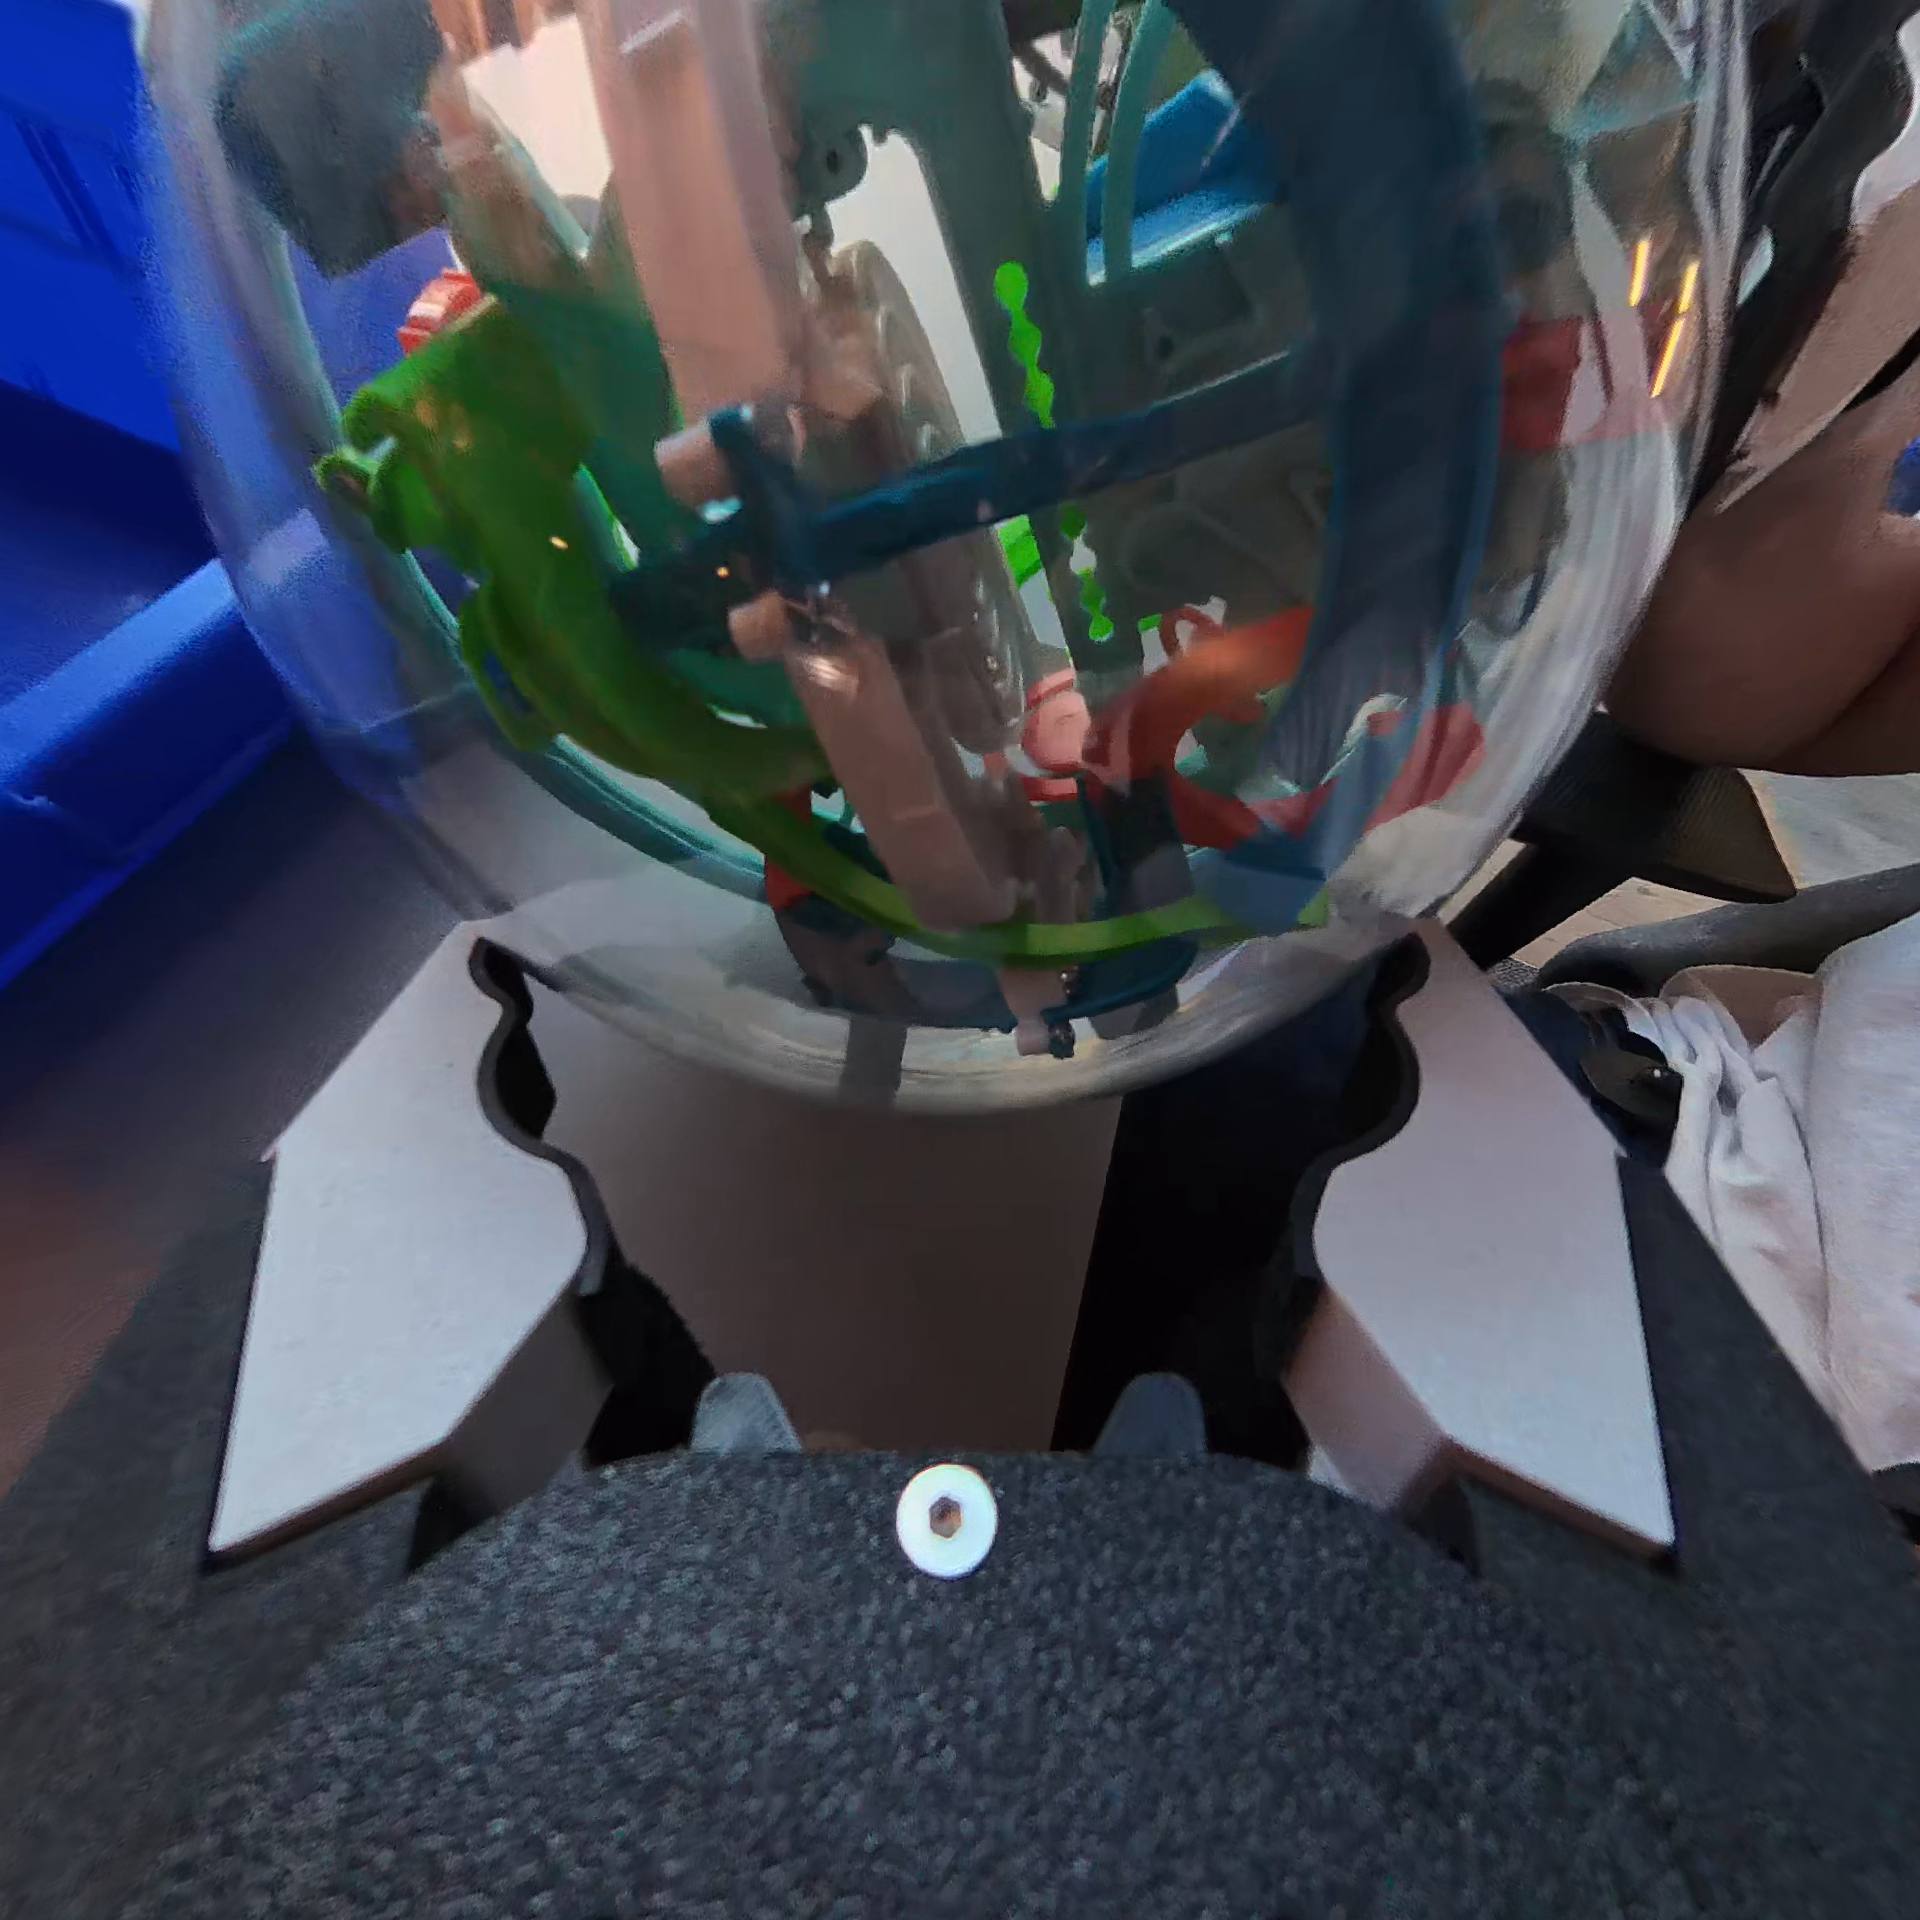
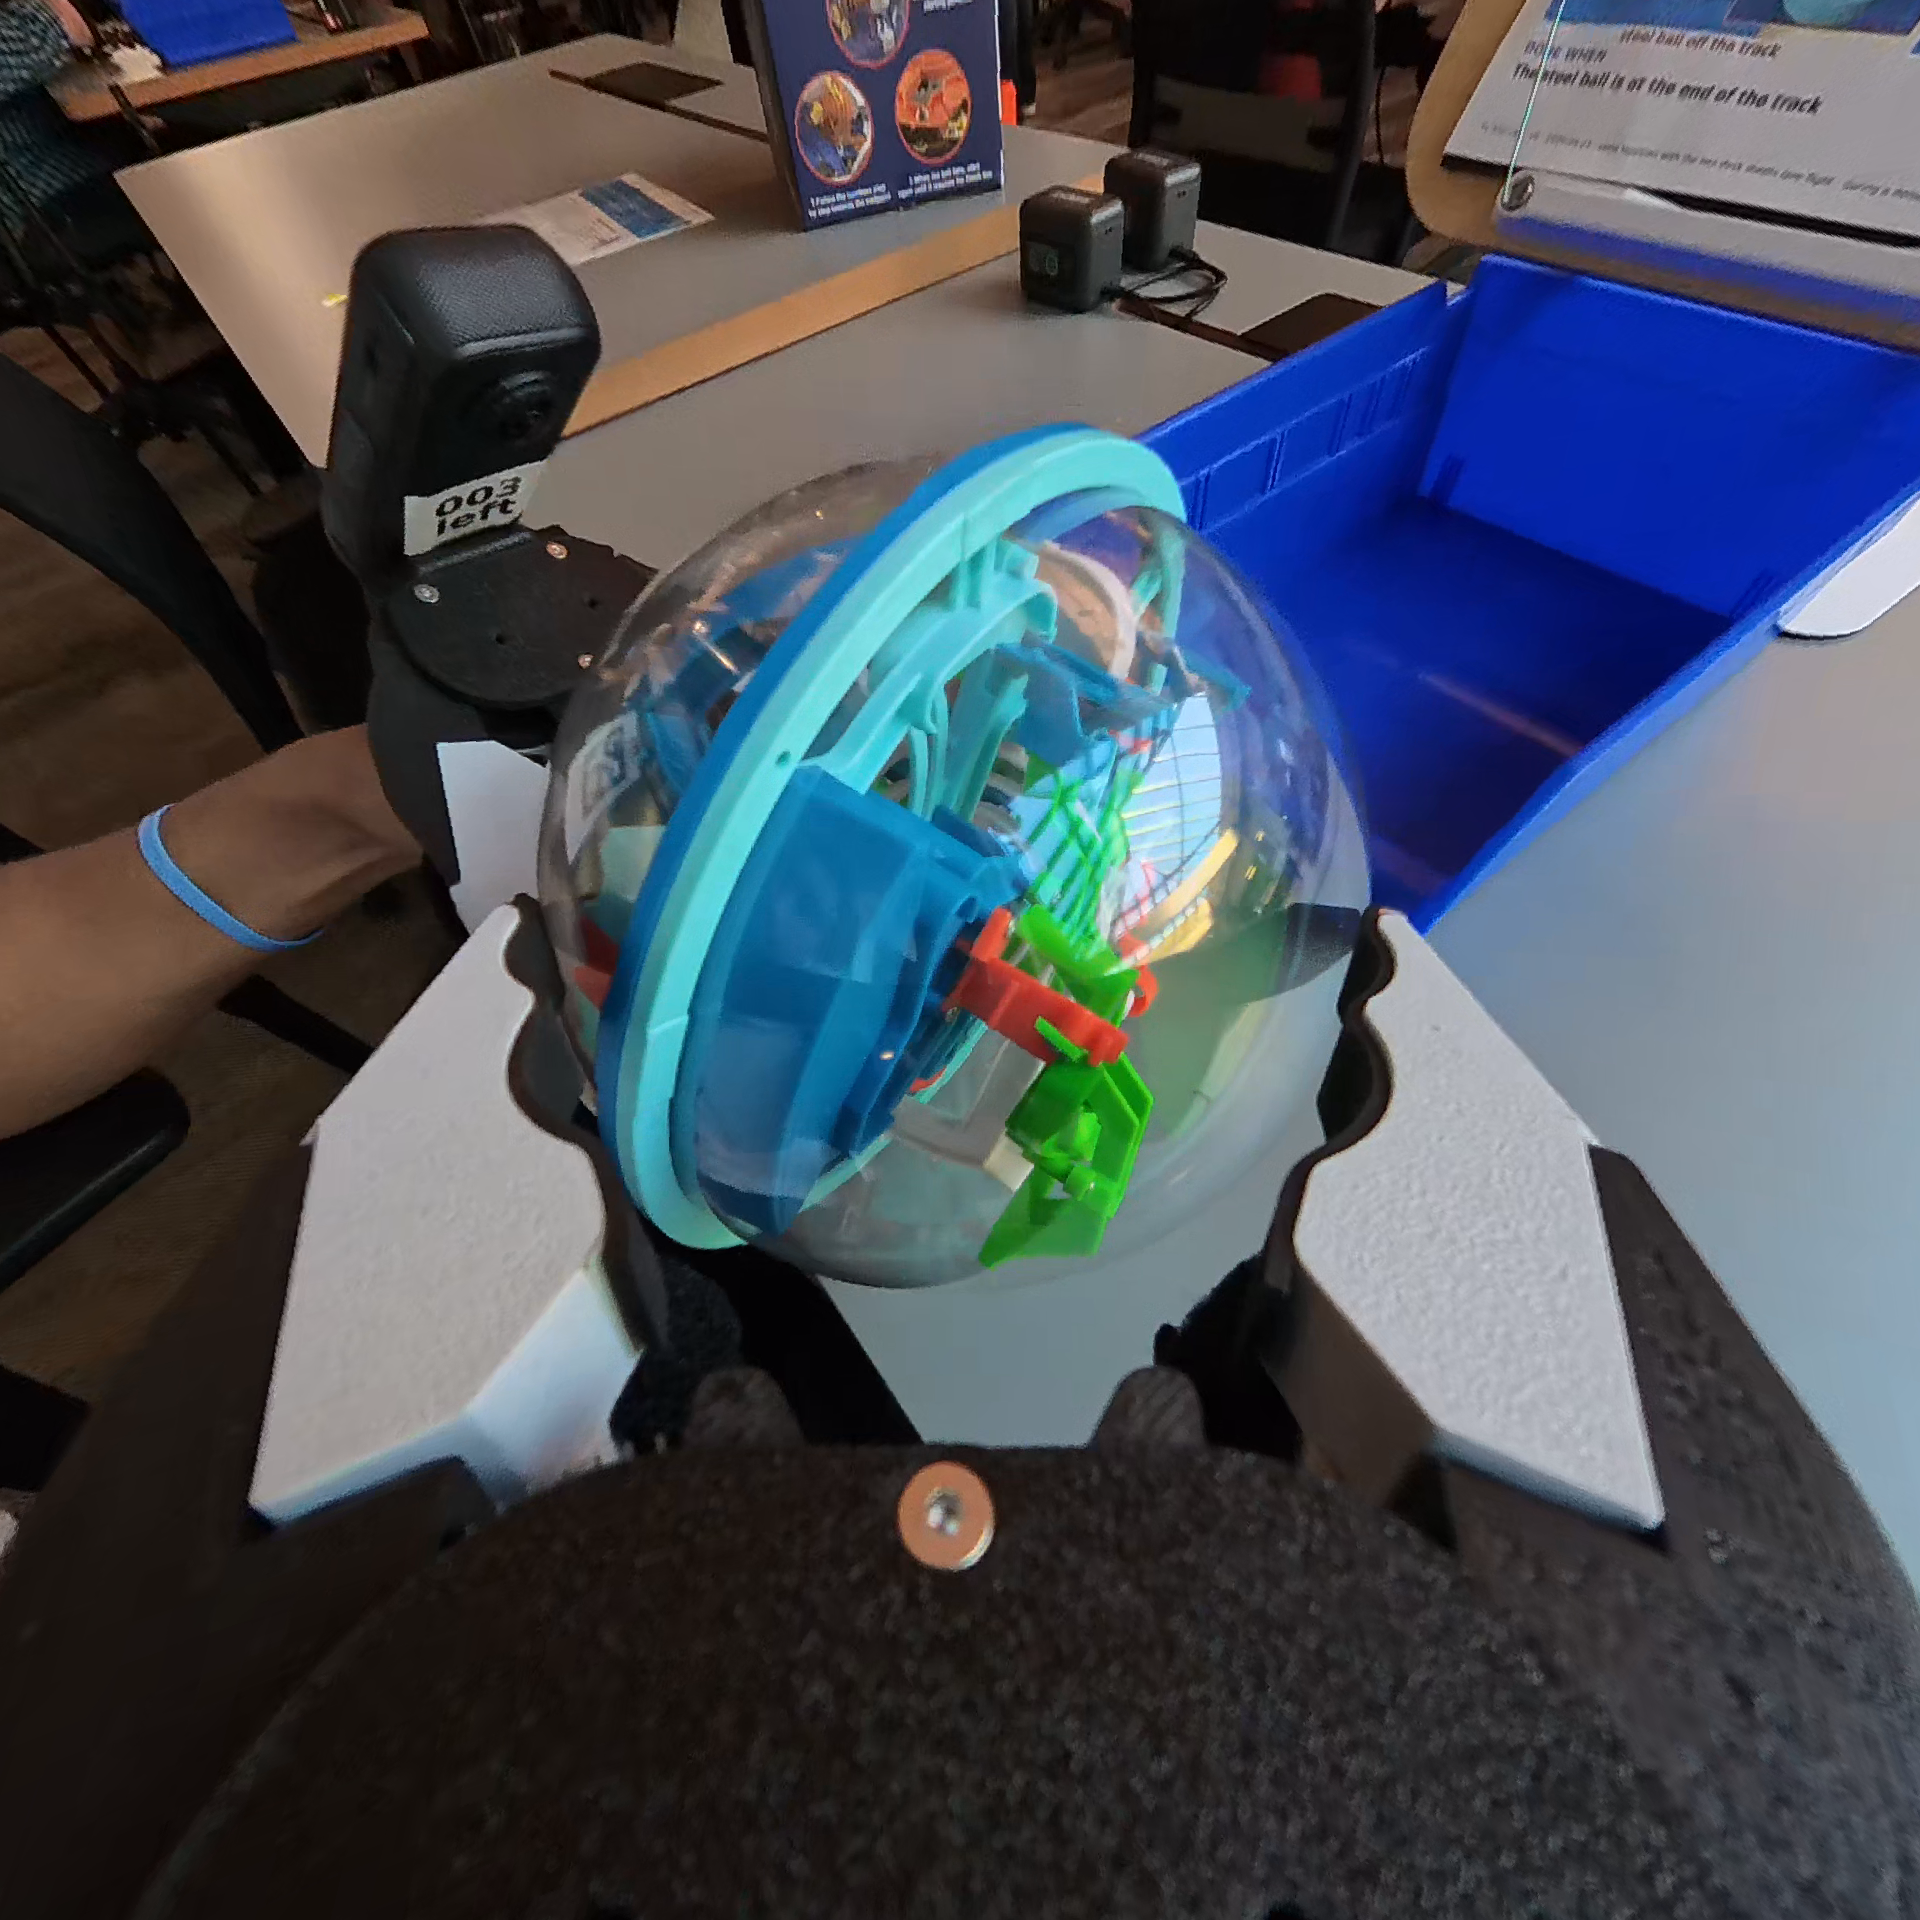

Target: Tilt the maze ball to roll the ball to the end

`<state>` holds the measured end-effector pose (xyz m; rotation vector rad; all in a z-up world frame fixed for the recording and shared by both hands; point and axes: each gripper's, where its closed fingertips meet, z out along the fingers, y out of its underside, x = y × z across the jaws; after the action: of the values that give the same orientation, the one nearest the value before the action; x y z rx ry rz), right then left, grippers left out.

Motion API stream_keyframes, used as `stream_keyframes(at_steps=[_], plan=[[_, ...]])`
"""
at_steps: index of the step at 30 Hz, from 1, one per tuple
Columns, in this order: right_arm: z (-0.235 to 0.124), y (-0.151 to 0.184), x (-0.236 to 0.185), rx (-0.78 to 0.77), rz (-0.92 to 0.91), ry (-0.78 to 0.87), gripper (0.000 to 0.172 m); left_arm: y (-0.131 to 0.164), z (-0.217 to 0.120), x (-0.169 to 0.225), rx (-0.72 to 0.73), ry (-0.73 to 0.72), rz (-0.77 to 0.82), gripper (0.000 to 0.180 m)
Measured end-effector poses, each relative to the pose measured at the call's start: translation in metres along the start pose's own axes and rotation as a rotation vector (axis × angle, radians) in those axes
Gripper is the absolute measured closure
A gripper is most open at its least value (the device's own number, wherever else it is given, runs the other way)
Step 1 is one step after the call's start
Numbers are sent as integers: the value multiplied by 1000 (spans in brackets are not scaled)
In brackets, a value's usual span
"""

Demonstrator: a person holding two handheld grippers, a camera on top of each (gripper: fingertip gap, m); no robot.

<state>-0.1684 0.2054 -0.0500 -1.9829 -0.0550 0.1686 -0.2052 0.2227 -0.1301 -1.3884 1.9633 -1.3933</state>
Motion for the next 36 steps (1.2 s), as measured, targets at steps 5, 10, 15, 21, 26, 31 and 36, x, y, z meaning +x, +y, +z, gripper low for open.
stream_keyframes(at_steps=[5,10,15,21,26,31,36], plan=[[6,8,6,-97,66,-49,27,15,8,1,-55,-20,-57,28],[15,-3,15,-125,122,-142,28,37,18,18,-155,-1,-51,31],[23,-13,21,-194,74,-254,32,44,19,33,-172,38,-43,34],[39,-21,14,-266,30,-407,35,46,-16,23,-216,11,43,41],[54,-26,-3,-345,-64,-515,35,-17,-70,-4,-120,-53,196,22],[68,-27,-17,-406,-114,-654,34,-36,-41,-19,-217,-25,273,23],[62,-29,-8,-333,-187,-632,36,-28,-25,-27,-215,-50,220,23]])
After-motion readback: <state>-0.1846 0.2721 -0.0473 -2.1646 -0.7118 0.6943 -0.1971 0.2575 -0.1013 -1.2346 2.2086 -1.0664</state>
